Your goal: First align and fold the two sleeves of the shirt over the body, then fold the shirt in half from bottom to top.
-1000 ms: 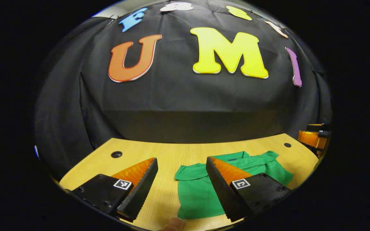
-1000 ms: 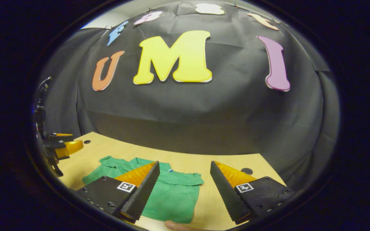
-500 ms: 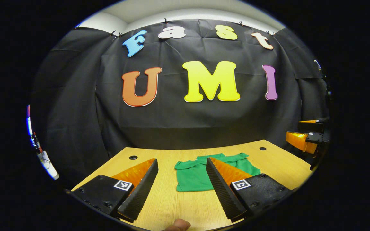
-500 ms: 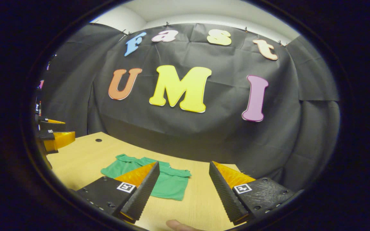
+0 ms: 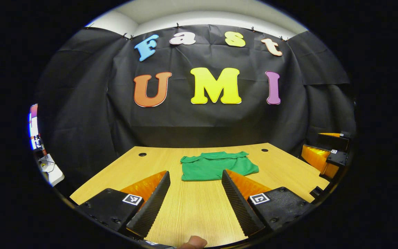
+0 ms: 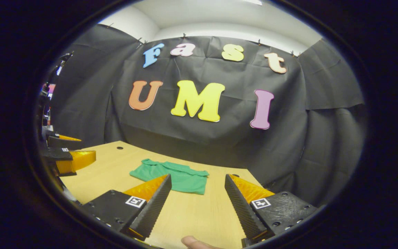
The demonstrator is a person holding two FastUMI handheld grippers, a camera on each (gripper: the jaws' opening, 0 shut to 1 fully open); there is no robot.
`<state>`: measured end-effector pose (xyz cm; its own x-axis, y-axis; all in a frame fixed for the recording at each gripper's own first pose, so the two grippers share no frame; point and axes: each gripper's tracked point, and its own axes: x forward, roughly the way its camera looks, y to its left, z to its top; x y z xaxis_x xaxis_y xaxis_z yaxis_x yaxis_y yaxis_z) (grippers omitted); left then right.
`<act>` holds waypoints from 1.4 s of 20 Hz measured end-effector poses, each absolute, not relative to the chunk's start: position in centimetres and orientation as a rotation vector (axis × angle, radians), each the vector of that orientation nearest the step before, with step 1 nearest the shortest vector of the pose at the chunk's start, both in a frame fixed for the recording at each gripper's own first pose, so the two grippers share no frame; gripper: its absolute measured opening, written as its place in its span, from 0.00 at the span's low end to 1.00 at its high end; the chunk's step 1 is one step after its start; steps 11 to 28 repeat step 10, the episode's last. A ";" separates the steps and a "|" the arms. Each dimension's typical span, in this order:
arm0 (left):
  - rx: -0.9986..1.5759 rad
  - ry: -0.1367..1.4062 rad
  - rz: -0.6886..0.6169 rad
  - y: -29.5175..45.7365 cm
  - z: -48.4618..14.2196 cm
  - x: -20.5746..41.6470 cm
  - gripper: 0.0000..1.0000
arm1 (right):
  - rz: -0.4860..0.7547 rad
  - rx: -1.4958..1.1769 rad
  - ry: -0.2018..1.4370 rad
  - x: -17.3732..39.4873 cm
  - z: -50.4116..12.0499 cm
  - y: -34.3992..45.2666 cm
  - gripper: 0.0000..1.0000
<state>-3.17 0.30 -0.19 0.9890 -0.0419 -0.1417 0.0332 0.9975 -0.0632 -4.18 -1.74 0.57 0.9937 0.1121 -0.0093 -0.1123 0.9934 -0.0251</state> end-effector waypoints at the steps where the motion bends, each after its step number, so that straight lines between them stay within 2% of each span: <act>1: -0.070 0.126 -0.022 0.6 0.3 -3.7 0.96 | 0.093 -0.016 0.007 -4.7 0.2 -2.1 0.95; 6: -0.081 0.091 -0.025 -0.3 0.2 -5.1 0.96 | 0.071 0.040 0.030 -5.4 -2.3 -3.2 0.97; 10: -0.074 0.090 -0.033 0.1 0.8 -5.6 0.96 | 0.044 0.021 0.037 -5.1 -3.2 -3.8 0.95; 28: -0.074 0.090 -0.033 0.1 0.8 -5.6 0.96 | 0.044 0.021 0.037 -5.1 -3.2 -3.8 0.95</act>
